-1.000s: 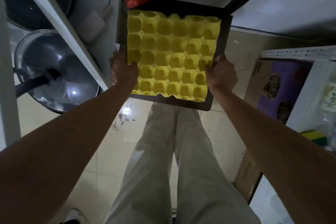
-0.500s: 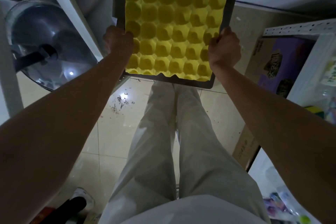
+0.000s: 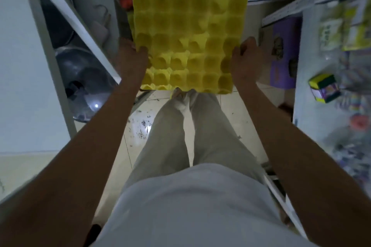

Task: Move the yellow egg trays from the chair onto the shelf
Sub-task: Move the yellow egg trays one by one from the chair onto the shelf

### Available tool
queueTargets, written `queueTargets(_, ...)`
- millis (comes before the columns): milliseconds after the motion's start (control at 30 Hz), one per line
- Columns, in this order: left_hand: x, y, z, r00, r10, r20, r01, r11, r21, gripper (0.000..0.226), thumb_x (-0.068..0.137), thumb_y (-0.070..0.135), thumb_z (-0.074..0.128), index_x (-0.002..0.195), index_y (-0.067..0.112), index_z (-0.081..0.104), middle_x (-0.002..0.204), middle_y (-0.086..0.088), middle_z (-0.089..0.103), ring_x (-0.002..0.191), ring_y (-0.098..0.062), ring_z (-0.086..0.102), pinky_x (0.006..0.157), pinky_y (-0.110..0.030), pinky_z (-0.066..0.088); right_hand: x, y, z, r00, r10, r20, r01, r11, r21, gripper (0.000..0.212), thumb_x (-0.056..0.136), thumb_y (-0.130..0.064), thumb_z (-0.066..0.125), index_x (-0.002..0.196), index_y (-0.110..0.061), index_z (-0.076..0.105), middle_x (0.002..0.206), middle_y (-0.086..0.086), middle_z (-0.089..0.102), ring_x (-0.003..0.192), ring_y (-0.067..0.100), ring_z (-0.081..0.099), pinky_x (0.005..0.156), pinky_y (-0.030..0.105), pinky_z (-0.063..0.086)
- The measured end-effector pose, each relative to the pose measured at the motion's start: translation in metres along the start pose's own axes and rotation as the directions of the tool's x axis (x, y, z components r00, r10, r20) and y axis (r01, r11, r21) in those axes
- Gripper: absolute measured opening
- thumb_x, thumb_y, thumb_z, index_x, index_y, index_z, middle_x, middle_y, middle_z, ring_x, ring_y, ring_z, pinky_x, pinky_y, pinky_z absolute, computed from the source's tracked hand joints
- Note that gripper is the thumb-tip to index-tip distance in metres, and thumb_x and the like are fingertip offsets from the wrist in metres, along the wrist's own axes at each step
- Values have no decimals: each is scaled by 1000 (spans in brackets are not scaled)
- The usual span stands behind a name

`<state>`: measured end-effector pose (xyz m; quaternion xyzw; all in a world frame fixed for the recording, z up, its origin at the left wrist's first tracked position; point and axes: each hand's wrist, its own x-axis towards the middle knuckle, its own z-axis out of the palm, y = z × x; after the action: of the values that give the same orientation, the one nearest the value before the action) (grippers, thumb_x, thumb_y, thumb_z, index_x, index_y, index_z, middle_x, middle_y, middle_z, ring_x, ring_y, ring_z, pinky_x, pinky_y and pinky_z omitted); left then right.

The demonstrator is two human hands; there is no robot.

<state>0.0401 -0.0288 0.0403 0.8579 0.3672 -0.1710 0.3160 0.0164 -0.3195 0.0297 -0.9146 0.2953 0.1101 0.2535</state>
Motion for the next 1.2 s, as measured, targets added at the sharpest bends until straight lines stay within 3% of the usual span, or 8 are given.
queueTargets(200,-104,58,8,874,416,251,-404,909,-98,28,81,22,58,107,19,48,81,15,56,71,-1,55,55,-23,46,-93,87,-107,938,313,-151,-271,930,248,6,102,-18,47,96,-16,50,83,1,52,82,18,49,68,33,34)
queueTargets(333,-181,98,19,723,586,364,-585,801,-126,24,88,21,60,112,18,58,98,3,70,90,-18,69,74,-35,58,-177,141,-175,809,530,-254,-354,784,509,6,96,-24,52,94,-19,49,78,-10,57,70,12,55,59,30,36)
queueTargets(500,-282,135,28,531,768,358,-765,616,-187,19,89,18,61,107,18,62,91,13,64,79,7,60,70,-11,47,-280,186,-239,657,688,-309,-298,613,732,10,95,-28,60,93,-20,56,76,-14,60,65,-13,56,51,7,38)
queueTargets(600,-339,150,19,465,812,353,-812,550,-195,15,89,27,62,104,23,63,84,22,61,74,12,59,66,-14,46,-334,199,-264,604,733,-312,-214,526,823,6,95,-29,62,99,-24,62,77,-14,62,67,-14,57,54,4,39)
queueTargets(800,-435,146,4,224,873,433,-925,331,-188,25,95,16,61,116,16,73,109,-10,76,105,-32,68,92,-42,54,-416,234,-286,566,735,-374,-76,498,864,43,94,3,57,121,-29,67,104,-18,69,90,-22,61,74,8,45)
queueTargets(967,-489,157,8,202,804,560,-897,381,-223,25,88,30,55,87,49,72,81,23,69,88,-12,66,72,-26,48,-432,256,-299,493,806,-328,-72,413,908,48,94,4,49,132,-18,69,113,-2,72,99,19,64,81,30,44)
queueTargets(1100,-505,184,31,216,754,620,-815,489,-310,24,90,27,61,111,26,74,112,-11,76,110,-35,70,98,-53,55,-413,273,-313,348,880,-324,-89,375,923,50,93,2,45,133,-16,69,118,11,73,106,33,65,86,40,53)
queueTargets(1200,-510,223,62,133,749,649,-796,471,-380,13,88,28,64,101,29,66,112,-5,75,108,-28,71,89,-41,57,-374,291,-336,301,888,-347,-104,393,914,52,91,1,45,133,-17,70,120,11,74,111,34,66,95,48,55)
